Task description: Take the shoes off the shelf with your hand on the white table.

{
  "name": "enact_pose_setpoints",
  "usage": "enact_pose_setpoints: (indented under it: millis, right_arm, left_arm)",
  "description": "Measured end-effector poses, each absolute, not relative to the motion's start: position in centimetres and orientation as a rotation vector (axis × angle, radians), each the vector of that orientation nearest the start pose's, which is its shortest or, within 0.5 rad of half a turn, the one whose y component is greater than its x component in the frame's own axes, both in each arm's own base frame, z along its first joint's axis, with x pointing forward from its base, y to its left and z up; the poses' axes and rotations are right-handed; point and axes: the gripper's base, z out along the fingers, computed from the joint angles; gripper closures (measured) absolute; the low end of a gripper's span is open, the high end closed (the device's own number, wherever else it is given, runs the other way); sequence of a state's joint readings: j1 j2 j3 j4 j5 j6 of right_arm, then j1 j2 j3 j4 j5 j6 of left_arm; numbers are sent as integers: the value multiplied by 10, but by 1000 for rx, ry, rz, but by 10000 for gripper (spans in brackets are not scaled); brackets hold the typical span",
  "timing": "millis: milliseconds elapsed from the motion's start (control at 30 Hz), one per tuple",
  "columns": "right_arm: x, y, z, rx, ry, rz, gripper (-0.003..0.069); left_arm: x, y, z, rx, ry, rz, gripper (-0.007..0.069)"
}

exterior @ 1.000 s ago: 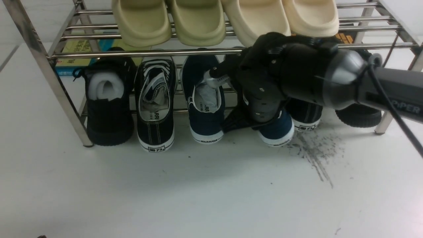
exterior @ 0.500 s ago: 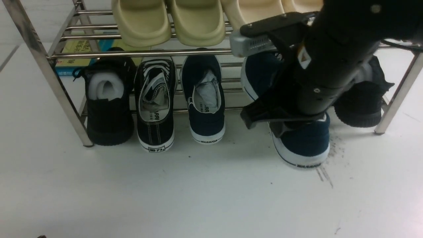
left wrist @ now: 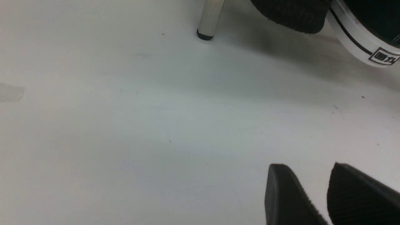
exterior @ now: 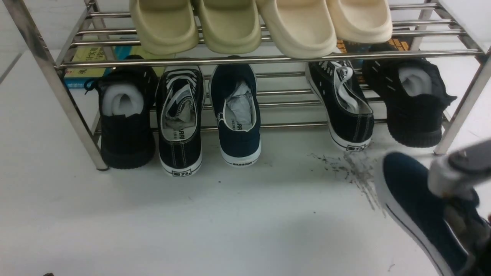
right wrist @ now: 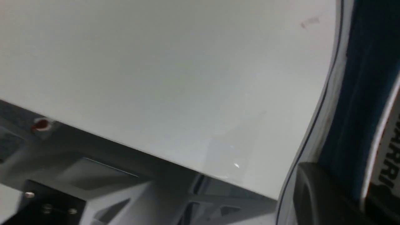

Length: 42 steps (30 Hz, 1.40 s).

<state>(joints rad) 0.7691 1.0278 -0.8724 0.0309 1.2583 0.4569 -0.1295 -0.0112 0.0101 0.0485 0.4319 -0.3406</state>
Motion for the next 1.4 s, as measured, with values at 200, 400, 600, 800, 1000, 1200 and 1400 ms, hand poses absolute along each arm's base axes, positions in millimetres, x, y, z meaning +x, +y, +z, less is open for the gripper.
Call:
enact_pose_setpoints:
  millis: [200,400,600,800,1000,1200,1400]
  right_arm:
    - [123,124,263,-390,2935,255,639]
    - [152,155,235,-330,2910,350,638]
    - [166,176,202,-231,2984,387,636]
    - [176,188,177,-42,3038,382,603]
    - [178,187,178,-43,3017,366,443]
    - [172,179,202,-76,2992,377,237]
    - [153,157,273,-198,2935,349,134]
  left_arm:
    - [50,-5,172,-174,1916,-267,385]
    - [50,-5,172,-174,1916,-267,385]
    - [50,-5,172,-174,1916,-267,385]
    - [50,-5,172,-174,1916,-267,385]
    - [50,-5,172,-174,1916,-267,385]
    - [50,-5,172,-174,1916,-267,385]
    - [51,-4,172,-163,1909,-251,385]
